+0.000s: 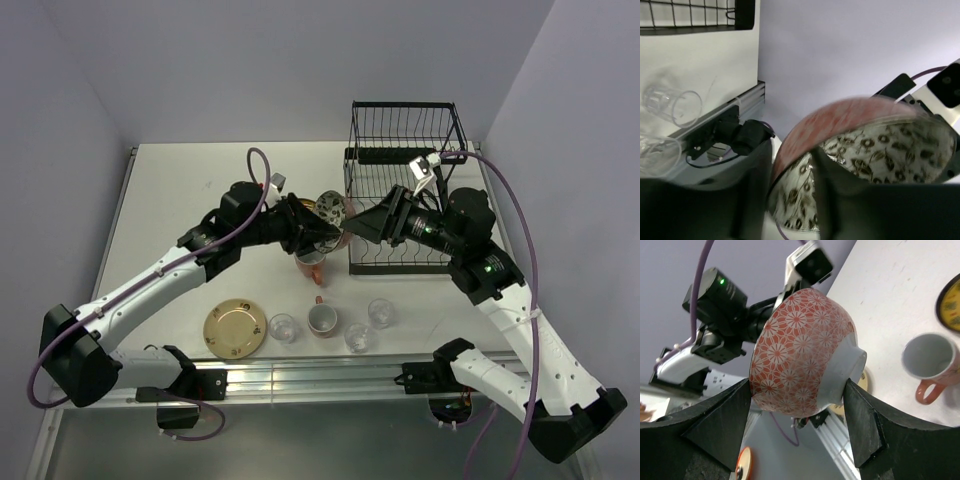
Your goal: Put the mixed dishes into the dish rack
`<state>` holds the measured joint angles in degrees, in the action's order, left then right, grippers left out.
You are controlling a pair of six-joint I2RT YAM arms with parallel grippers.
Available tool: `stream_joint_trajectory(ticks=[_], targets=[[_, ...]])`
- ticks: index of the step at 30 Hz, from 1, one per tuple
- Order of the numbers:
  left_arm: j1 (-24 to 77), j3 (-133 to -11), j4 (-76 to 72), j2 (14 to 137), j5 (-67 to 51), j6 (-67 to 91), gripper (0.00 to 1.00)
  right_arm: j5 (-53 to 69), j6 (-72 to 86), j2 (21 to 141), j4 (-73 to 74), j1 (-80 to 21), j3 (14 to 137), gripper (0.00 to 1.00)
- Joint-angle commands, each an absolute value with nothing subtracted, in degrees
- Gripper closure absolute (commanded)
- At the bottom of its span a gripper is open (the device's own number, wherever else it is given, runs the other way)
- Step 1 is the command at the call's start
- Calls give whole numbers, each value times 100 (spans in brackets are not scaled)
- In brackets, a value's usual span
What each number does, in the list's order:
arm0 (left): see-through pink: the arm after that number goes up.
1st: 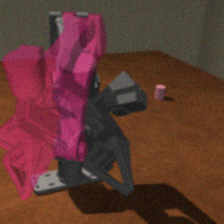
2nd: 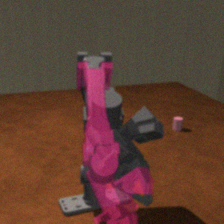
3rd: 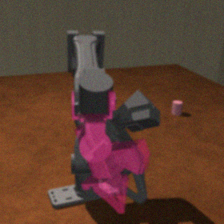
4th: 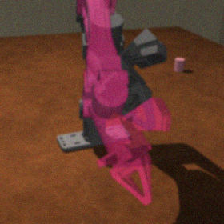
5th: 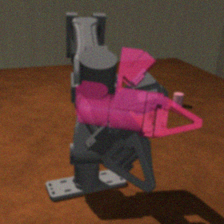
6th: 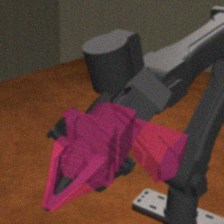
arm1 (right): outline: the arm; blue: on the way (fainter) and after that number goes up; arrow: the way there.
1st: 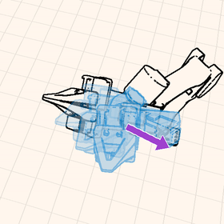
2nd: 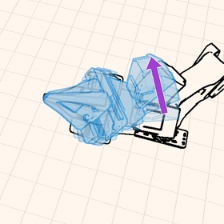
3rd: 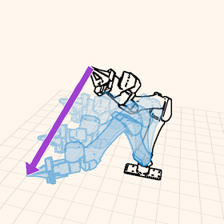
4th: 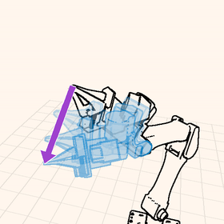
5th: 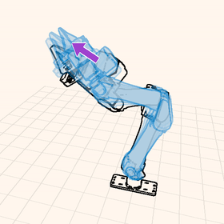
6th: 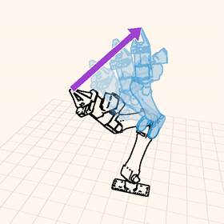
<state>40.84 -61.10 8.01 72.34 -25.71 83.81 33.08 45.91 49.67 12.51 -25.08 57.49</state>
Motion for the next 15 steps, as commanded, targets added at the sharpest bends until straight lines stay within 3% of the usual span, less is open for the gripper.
stream_joint_trajectory(ticks=[1,3,5,15], targets=[[4227,-6328,316,7286,-2698,8350,54,3674,4729,4904,677,-2628,5774,100],[4227,-6311,325,7269,-2690,8358,39,3665,4737,4878,686,-2628,5757,100],[4219,-6284,247,7251,-2698,8376,31,3648,4737,4852,703,-2628,5739,100],[4219,-6188,325,7163,-2672,8367,30,3595,4694,4878,958,-2628,5774,100]])
